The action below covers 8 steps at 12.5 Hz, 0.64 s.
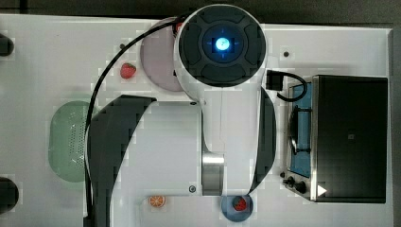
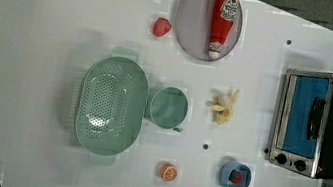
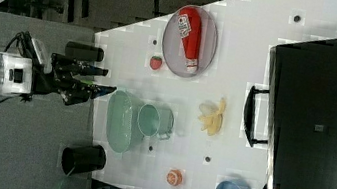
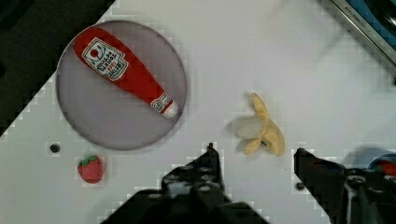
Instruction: Pick Banana and place it in mug.
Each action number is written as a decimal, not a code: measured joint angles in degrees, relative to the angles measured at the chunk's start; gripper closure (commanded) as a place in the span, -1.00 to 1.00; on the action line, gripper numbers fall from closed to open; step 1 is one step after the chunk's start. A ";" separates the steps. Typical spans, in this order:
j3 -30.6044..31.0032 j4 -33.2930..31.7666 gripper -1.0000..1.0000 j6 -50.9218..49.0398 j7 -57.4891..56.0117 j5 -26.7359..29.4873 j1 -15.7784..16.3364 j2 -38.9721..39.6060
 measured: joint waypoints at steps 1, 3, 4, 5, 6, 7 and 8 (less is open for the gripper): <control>-0.81 -5.43 -0.56 -4.68 -0.51 -0.04 0.42 -4.33; -1.98 -15.28 -1.00 -13.90 -1.66 0.74 0.41 -16.11; -2.33 -17.51 -1.00 -14.36 -2.38 0.67 0.41 -20.67; -2.35 -17.29 -1.00 -13.27 -2.84 0.05 0.38 -23.35; -2.32 -16.51 -1.00 -10.40 -3.01 0.66 0.08 -24.50; -2.26 -16.28 -1.00 -5.24 -3.23 0.75 -0.27 -24.29; -2.32 -16.28 -1.00 0.01 -4.12 0.08 -0.23 -21.63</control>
